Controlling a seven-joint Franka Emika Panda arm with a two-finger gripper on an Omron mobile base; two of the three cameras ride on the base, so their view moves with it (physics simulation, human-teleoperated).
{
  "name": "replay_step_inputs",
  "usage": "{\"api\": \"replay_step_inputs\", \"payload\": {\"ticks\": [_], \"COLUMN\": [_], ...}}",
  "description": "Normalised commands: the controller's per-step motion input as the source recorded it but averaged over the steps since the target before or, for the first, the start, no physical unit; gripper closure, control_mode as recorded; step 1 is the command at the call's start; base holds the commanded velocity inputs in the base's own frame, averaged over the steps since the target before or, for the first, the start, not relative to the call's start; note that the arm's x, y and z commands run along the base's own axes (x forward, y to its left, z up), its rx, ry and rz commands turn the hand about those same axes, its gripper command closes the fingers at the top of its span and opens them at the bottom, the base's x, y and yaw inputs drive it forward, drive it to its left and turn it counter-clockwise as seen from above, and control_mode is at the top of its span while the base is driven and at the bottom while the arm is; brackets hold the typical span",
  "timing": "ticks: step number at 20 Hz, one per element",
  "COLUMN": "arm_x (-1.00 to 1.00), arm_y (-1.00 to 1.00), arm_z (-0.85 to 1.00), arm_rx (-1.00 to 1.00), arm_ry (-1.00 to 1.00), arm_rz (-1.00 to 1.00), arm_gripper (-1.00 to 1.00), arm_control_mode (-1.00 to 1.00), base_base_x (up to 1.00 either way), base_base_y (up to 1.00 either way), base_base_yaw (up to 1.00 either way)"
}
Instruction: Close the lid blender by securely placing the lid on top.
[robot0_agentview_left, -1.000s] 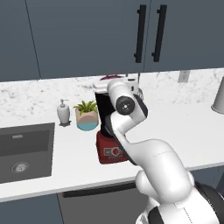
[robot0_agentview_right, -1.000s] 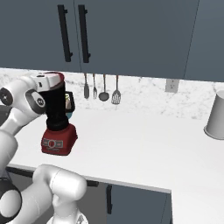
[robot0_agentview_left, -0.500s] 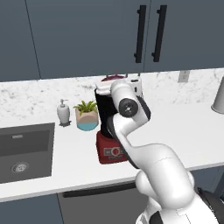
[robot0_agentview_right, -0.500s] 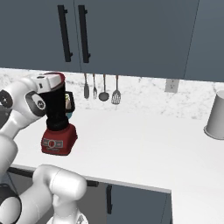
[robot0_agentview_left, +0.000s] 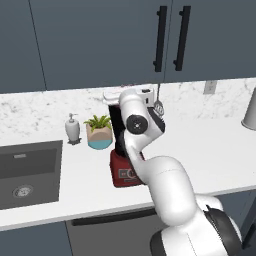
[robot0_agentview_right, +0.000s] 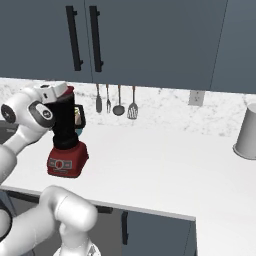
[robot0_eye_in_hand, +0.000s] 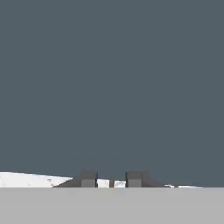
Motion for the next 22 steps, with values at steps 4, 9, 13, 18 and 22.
{"api": "replay_step_inputs", "payload": {"ticks": [4,9,13,18,22], "arm_x": [0.26,0.01,0.0,0.0,-0.07], "arm_y": [0.17,0.06,-0.01,-0.25,-0.25], "arm_z": [-0.11,-0.11,-0.21,-0.24,-0.27], "arm_rx": [0.0,0.0,0.0,0.01,0.09], "arm_ry": [-0.03,0.06,0.11,0.22,0.35], "arm_rz": [0.0,-0.01,-0.04,-0.1,-0.11], "arm_gripper": [1.0,1.0,1.0,1.0,1.0], "arm_control_mode": [-1.0,-1.0,-1.0,-1.0,-1.0], "base_base_x": [0.0,0.0,0.0,0.0,0.0], "base_base_y": [0.0,0.0,0.0,0.0,0.0], "base_base_yaw": [0.0,0.0,0.0,0.0,0.0]}}
